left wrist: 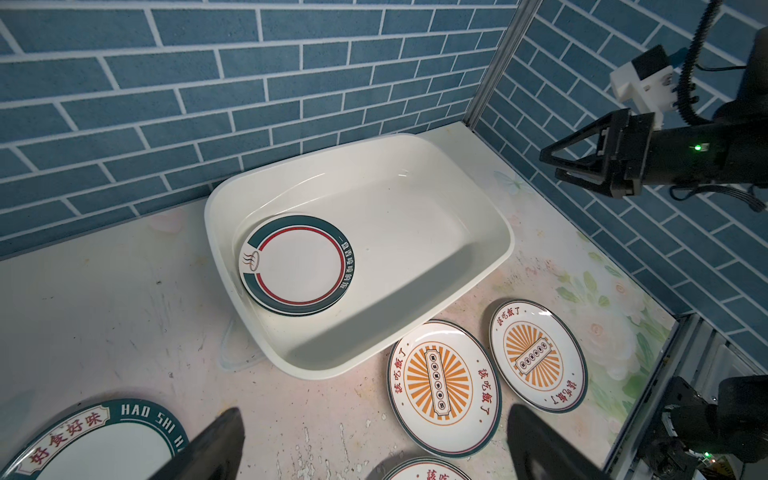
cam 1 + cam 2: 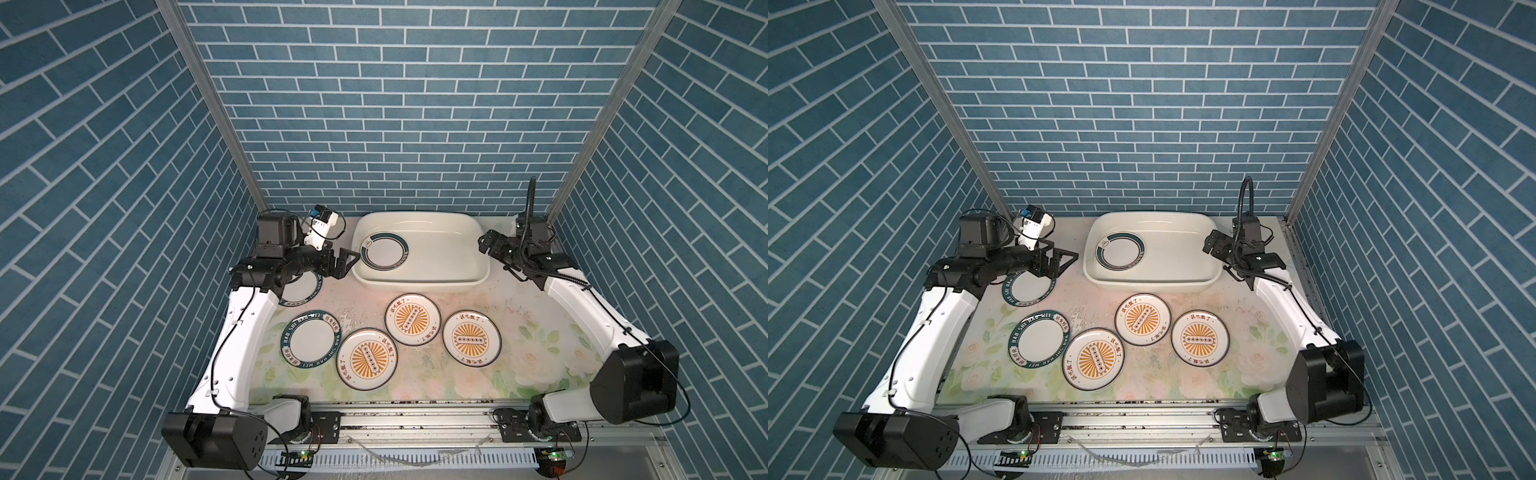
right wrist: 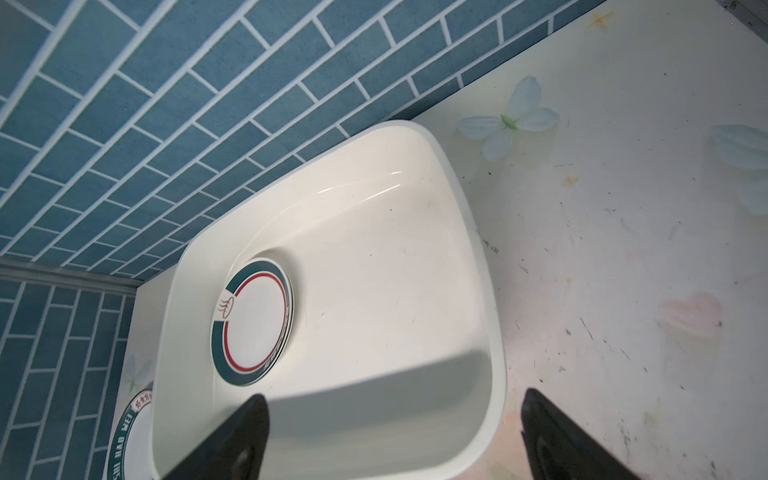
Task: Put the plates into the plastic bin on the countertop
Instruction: 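Withdraw the right gripper from the bin toward the sunburst plate nearest it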
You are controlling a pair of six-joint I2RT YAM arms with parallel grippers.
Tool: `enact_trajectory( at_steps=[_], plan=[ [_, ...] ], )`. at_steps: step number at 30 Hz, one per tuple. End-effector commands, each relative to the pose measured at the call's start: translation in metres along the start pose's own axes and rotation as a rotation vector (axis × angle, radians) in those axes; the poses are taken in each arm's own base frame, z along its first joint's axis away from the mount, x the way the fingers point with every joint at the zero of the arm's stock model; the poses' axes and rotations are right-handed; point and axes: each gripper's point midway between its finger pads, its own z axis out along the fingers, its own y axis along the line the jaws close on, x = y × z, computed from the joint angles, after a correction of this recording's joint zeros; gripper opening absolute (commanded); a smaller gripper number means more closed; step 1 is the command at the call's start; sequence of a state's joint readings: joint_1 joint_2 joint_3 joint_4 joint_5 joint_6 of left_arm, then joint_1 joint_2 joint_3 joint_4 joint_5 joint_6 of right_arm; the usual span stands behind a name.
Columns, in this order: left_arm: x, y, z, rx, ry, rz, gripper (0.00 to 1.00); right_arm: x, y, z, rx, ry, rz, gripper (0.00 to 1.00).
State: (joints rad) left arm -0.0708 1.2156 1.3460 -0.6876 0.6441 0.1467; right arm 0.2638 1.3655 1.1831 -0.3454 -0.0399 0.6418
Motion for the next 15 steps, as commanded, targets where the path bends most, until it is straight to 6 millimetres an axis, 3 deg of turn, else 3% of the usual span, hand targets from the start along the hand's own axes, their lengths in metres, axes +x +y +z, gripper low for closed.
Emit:
enact_trajectory(
  at_steps=[1,6,11,15],
  plan=[
    [0.004,-0.002,-0.001,-0.001,0.009,0.008,1.00,0.004,-0.018,-0.035,0.056,-0.040,-0.020,0.99],
    [0.002,-0.006,-0.005,0.010,0.010,0.025,1.00,0.025,-0.072,-0.066,0.145,-0.109,0.077,0.99],
    [0.004,-0.012,-0.006,0.039,0.025,0.034,1.00,0.057,-0.093,-0.087,0.168,-0.042,0.087,0.96],
    [0.004,-0.015,-0.006,0.060,0.038,0.025,0.99,0.088,-0.092,-0.099,0.131,0.058,0.111,0.86]
  ],
)
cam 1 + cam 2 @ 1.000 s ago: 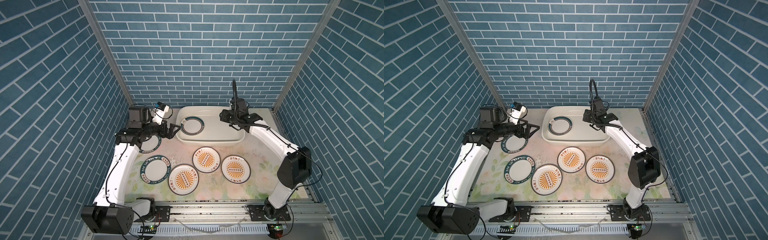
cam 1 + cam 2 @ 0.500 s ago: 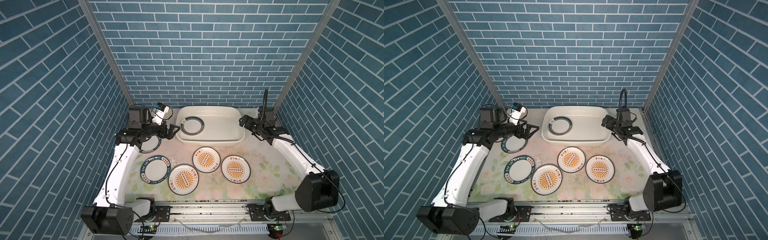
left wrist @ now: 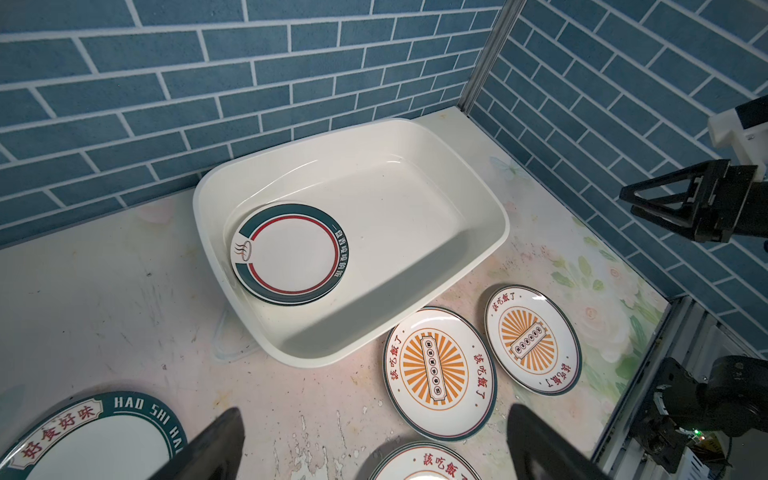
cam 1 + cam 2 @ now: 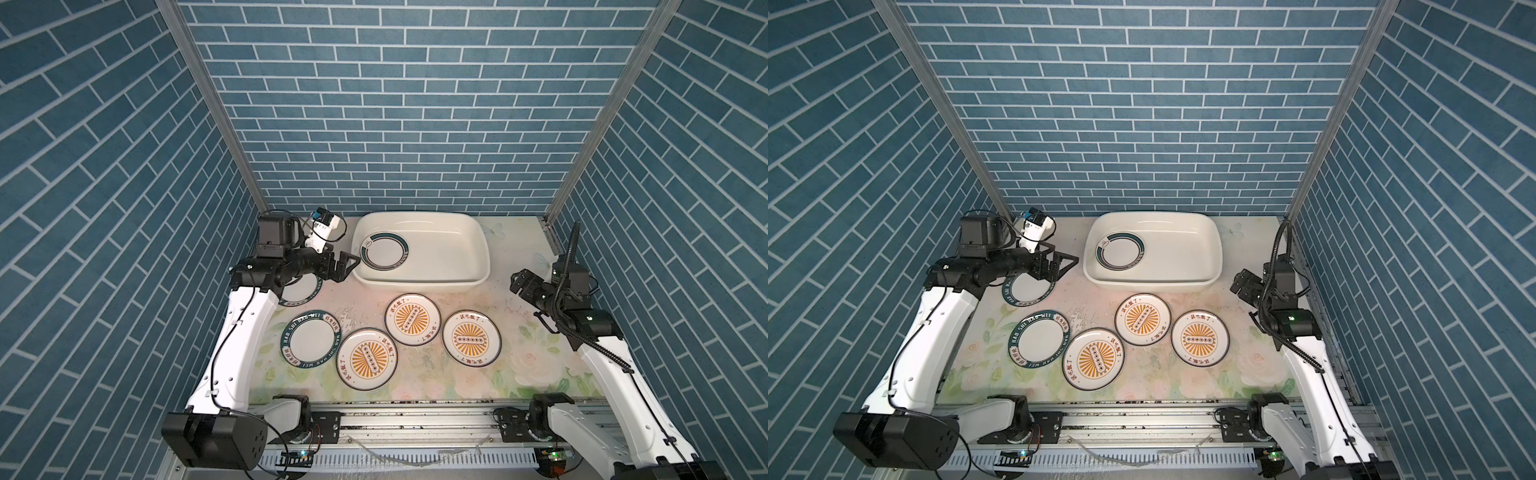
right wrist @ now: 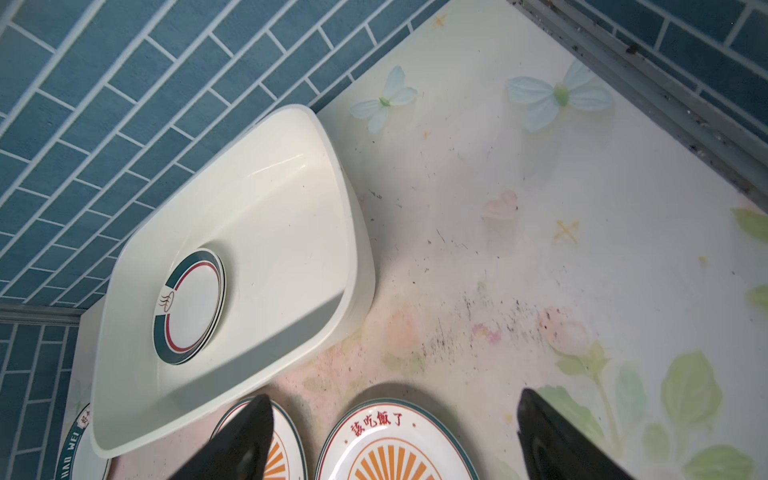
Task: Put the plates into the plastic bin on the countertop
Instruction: 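Withdraw the right gripper from the bin toward the sunburst plate nearest it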
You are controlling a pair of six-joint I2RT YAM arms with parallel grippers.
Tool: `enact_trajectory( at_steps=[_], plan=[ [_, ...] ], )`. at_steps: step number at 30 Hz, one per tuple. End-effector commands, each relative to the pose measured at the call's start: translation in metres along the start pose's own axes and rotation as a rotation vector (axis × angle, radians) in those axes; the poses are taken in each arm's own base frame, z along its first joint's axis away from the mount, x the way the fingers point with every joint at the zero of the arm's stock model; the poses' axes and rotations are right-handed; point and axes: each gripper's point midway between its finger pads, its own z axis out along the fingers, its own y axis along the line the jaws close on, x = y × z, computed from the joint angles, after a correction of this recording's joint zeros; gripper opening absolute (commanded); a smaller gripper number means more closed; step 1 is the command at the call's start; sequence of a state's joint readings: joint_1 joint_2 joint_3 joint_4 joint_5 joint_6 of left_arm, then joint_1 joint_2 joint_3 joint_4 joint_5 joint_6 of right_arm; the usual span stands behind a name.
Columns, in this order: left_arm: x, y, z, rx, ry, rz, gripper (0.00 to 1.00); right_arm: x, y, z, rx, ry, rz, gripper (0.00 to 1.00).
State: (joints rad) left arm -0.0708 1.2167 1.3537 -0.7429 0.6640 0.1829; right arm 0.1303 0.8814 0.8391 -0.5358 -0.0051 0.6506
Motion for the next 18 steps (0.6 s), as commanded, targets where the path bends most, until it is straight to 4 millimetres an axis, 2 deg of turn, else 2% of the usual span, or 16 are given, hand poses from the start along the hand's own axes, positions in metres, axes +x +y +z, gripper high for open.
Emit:
enact_trajectory(
  at_steps=[1,9,12,18],
  plan=[
    [-0.004,-0.010,-0.005,0.037,0.002,0.017,1.00,0.035,-0.009,-0.014,-0.007,0.117,0.024,0.85],
    [-0.004,-0.022,-0.011,0.076,-0.009,0.030,1.00,0.111,-0.035,-0.036,-0.030,0.284,0.154,0.78],
    [-0.005,-0.025,-0.010,0.093,-0.008,0.024,0.99,0.135,-0.045,-0.036,-0.036,0.322,0.200,0.77],
    [-0.001,-0.029,-0.004,0.114,0.017,0.022,1.00,0.168,-0.051,-0.027,-0.062,0.405,0.274,0.74]
  ],
)
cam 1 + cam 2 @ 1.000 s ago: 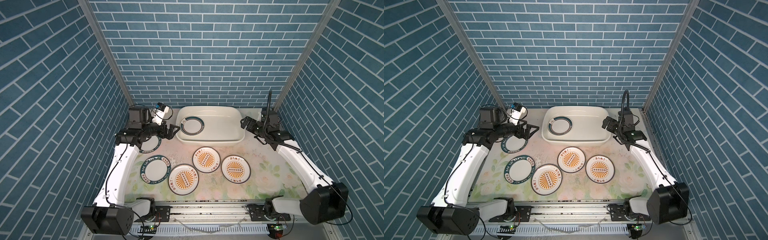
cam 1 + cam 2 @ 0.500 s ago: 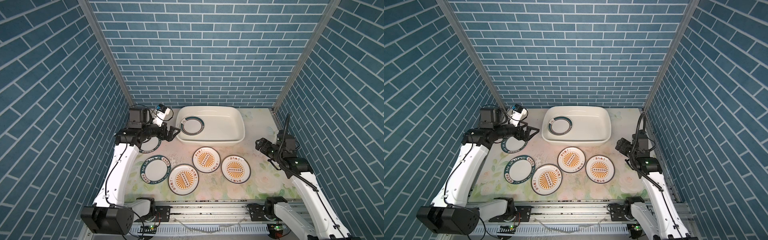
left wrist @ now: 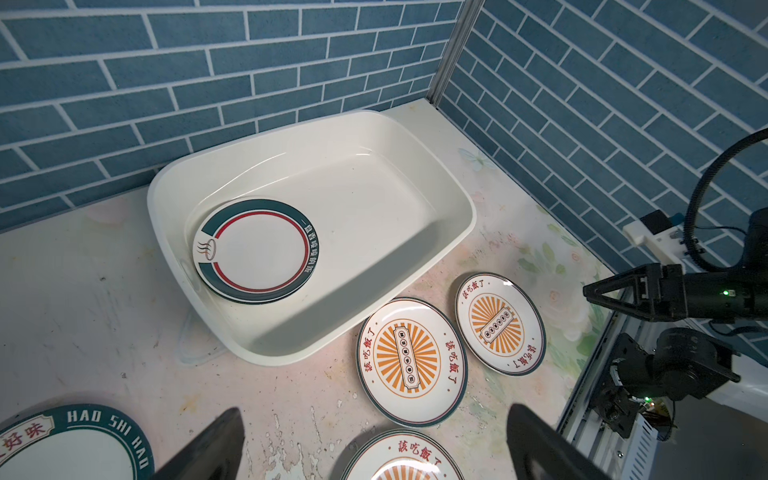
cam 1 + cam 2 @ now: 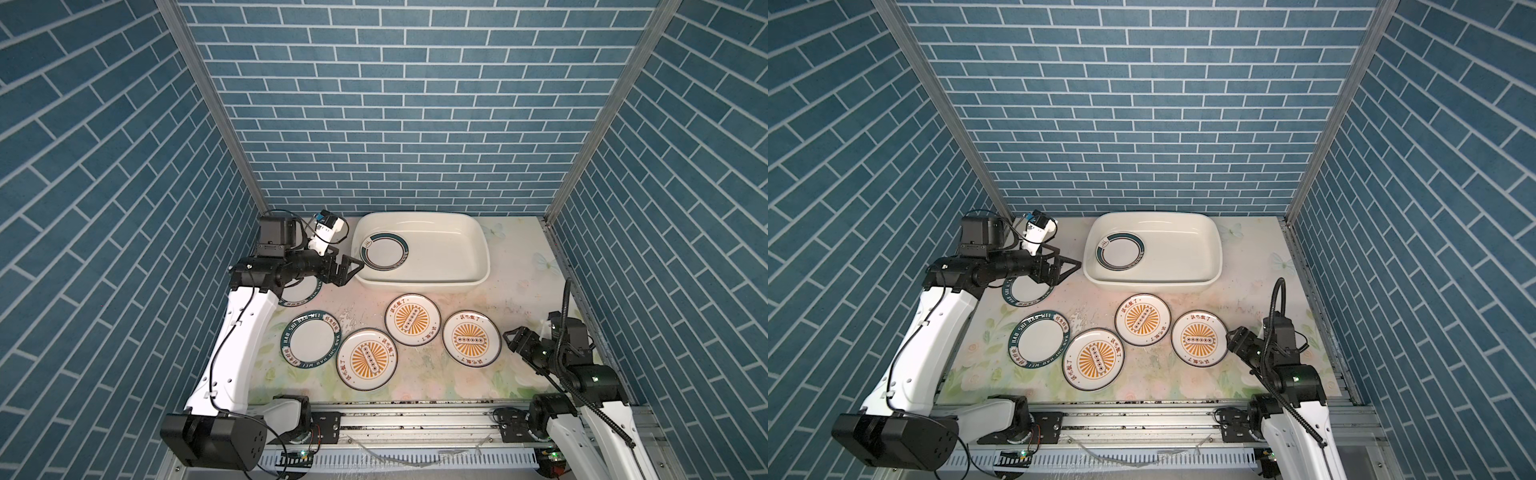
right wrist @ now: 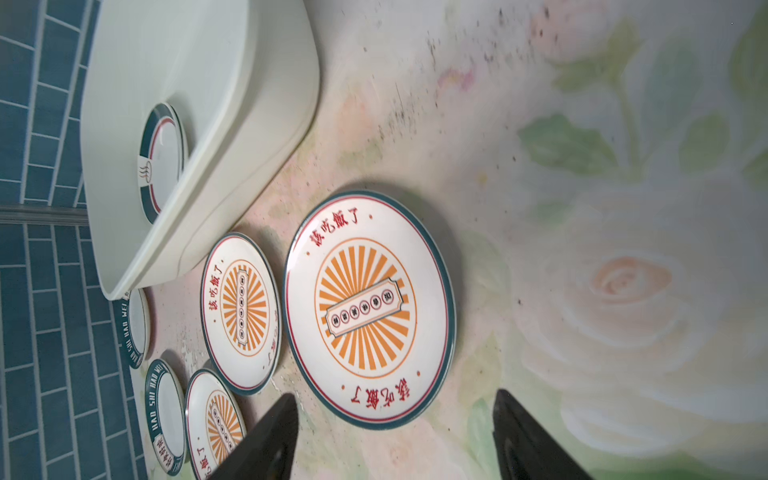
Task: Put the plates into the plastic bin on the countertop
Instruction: 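Withdraw the right gripper from the bin toward the sunburst plate nearest it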
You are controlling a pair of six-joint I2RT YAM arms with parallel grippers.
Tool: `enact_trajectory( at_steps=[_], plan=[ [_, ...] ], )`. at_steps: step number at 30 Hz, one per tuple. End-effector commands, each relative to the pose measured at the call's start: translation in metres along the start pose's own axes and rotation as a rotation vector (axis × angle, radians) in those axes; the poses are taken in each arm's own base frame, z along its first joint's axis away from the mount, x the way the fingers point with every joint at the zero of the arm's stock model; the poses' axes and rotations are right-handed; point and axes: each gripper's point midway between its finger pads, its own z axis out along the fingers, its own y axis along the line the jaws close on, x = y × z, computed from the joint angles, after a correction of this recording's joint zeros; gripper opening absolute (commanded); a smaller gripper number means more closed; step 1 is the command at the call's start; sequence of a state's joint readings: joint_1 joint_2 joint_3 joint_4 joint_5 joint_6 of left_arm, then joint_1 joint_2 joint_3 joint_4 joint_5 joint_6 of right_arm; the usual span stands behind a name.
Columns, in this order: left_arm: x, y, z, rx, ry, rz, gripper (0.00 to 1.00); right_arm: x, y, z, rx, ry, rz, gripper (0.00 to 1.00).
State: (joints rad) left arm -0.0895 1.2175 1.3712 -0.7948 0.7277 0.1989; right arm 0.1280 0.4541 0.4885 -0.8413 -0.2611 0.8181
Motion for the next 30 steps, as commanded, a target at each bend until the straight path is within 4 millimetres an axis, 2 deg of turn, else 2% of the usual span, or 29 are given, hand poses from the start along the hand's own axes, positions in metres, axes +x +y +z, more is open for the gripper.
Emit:
enact_trajectory(
  at_steps=[1,5,11,23,30],
  plan=[
    [-0.003,-0.011,-0.001,0.034,0.000,0.025,1.00,0.021,-0.006,0.009,-0.014,0.093,0.093,0.74],
    [-0.001,-0.011,0.000,0.033,0.005,0.023,1.00,0.035,-0.013,0.019,-0.007,0.157,0.133,0.72],
    [0.002,-0.015,0.001,0.054,0.007,0.017,1.00,0.047,-0.022,0.031,-0.041,0.165,0.168,0.70],
    [0.000,-0.021,0.007,0.089,0.003,0.007,1.00,0.053,-0.026,0.053,-0.115,0.162,0.236,0.61],
    [0.002,-0.021,0.007,0.088,0.003,0.010,1.00,0.045,-0.023,0.062,-0.124,0.144,0.241,0.59]
  ],
)
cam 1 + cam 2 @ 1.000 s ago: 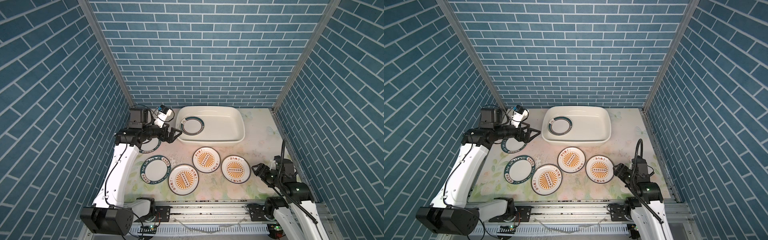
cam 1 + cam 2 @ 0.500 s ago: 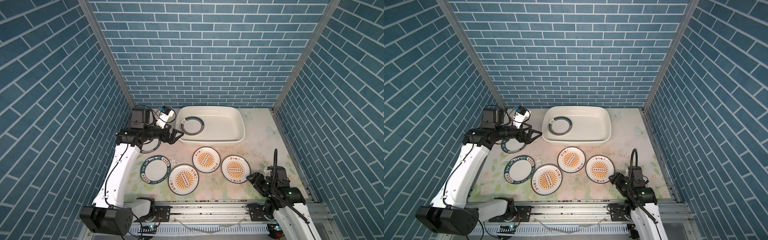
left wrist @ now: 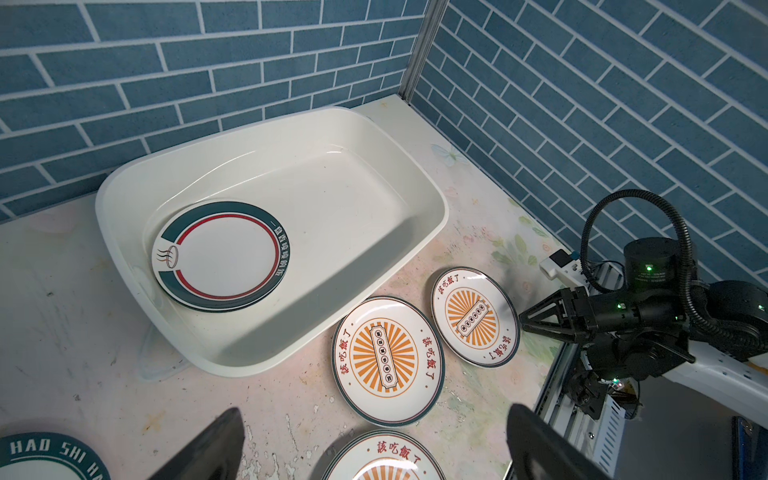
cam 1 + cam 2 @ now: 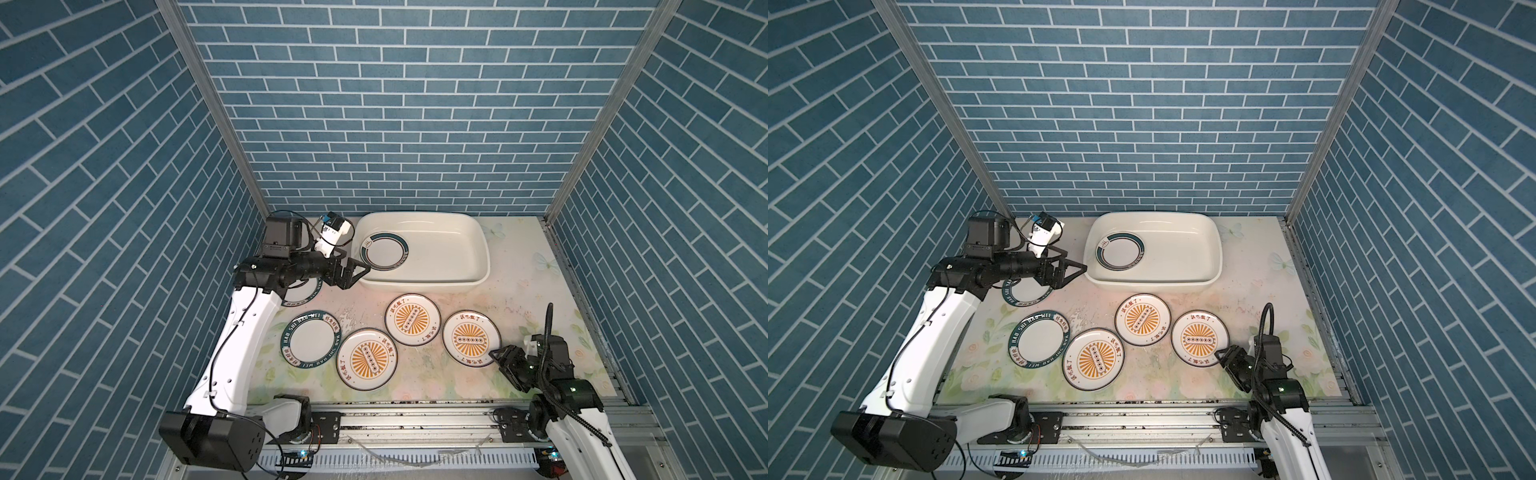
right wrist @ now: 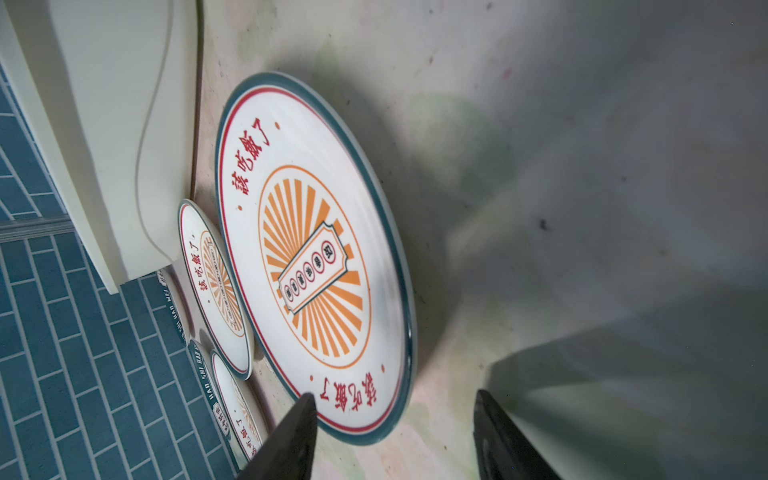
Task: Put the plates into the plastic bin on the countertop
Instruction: 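Withdraw the right gripper from the bin toward the sunburst plate nearest it, then lower the right gripper onto the sunburst plate's rim and pinch it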
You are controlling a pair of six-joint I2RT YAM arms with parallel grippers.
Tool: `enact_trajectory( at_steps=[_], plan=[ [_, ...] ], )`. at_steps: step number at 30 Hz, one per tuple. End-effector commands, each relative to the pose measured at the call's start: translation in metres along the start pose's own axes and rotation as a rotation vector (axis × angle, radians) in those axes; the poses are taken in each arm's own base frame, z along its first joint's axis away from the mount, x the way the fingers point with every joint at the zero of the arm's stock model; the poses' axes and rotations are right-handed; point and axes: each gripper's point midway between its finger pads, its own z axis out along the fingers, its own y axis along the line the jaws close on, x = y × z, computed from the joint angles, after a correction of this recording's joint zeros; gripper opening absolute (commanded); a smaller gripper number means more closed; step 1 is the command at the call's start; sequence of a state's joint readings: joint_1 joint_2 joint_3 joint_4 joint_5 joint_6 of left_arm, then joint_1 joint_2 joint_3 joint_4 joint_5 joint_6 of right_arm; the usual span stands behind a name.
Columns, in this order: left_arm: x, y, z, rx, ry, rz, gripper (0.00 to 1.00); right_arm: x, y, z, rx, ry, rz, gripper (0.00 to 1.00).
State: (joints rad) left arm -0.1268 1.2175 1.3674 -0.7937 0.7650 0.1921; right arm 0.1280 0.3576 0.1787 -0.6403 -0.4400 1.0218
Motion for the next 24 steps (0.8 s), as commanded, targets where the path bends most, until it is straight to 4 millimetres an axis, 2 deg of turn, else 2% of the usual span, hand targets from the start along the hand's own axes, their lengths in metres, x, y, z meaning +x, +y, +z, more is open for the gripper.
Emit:
enact_trajectory(
  at_steps=[1,11,24],
  plan=[
    [0.001,-0.004,0.002,0.021,-0.002,0.000,0.99,-0.003,0.001,0.010,-0.023,0.006,0.037,0.59],
    [0.001,-0.003,0.004,0.022,0.000,0.004,1.00,-0.011,-0.011,0.025,0.024,-0.009,0.075,0.51],
    [0.004,0.001,0.008,0.020,0.003,0.008,1.00,-0.011,-0.029,0.034,0.041,-0.032,0.102,0.47]
  ],
)
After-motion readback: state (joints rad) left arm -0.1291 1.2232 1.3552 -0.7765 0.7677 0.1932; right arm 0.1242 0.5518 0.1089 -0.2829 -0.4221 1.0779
